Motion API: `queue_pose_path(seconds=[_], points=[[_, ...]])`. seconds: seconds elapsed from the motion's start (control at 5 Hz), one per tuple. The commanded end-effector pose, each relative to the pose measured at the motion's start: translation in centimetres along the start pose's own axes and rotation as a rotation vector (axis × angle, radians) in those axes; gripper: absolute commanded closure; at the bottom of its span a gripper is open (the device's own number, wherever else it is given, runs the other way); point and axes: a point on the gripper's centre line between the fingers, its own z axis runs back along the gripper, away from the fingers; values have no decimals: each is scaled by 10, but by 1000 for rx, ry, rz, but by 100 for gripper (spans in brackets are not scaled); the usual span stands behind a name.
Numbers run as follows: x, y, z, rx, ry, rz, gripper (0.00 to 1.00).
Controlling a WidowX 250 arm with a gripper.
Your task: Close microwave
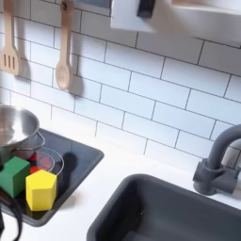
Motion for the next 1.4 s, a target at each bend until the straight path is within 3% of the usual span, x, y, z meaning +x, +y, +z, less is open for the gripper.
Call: queue_pose_path(seconds=[0.0,0.2,0.4,0.6,1.2], points=[[0,0,0,0,2,0,0],[17,-7,-2,30,-9,-73,0],[32,-9,-9,6,-1,-76,0],[46,-12,-9,5,-8,-103,0],[77,-26,5,-6,-86,-140,0]])
